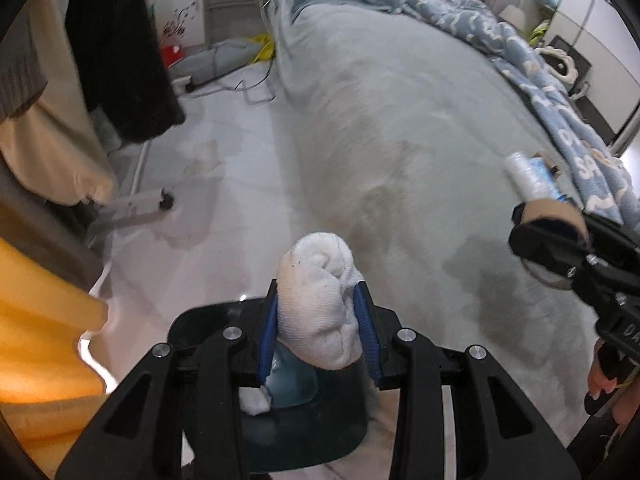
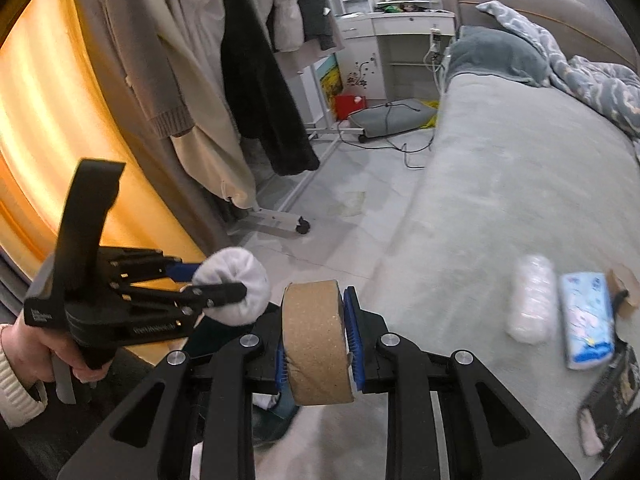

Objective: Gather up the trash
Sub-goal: 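Carry the sock and tape roll over the green bin and release both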

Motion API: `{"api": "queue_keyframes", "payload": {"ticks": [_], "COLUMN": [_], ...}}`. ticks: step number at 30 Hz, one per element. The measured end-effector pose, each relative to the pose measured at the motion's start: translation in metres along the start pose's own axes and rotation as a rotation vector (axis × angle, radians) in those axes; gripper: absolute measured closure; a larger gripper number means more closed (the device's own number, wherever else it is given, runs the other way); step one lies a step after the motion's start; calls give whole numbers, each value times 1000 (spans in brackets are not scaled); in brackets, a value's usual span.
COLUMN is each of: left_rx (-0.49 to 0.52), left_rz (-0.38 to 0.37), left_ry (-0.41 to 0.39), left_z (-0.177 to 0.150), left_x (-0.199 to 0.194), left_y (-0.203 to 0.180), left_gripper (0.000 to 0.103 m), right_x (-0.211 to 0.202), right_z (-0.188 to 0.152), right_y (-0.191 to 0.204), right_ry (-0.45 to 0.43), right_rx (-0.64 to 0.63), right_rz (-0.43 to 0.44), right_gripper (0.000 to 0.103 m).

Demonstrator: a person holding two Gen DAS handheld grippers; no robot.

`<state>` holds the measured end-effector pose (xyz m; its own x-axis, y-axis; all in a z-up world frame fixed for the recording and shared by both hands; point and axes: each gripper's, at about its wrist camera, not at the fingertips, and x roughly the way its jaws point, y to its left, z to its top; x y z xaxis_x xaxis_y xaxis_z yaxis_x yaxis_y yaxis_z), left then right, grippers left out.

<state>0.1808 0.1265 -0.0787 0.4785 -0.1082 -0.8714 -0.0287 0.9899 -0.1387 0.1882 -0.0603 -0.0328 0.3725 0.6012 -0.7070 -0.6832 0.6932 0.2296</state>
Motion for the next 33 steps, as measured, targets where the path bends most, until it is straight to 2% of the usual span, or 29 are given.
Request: {"api": "queue_keyframes", "payload": {"ticks": [8, 20, 23, 28, 33], "left_rx": [-87, -106, -110, -110, -151], "left_rz": [-12, -18, -19, -9, -17], "left_ry": [124, 250, 277, 283, 240], "left_z": [-22, -55, -62, -70, -67], "left_x": [18, 31, 33, 27, 14], "left_y": [45, 77, 82, 95, 111], "left_gripper": [64, 64, 57, 34, 31], "right_x": [36, 74, 82, 102, 127], "right_z": [9, 22, 24, 21, 13], "right_y": [34, 68, 75, 82, 87], "right_ry": [63, 121, 131, 166, 221], "right_rx": [-38, -42, -42, -48, -49], "right_rz": [31, 68, 74, 75, 72], "right_gripper": [79, 79, 79, 79, 79]}}
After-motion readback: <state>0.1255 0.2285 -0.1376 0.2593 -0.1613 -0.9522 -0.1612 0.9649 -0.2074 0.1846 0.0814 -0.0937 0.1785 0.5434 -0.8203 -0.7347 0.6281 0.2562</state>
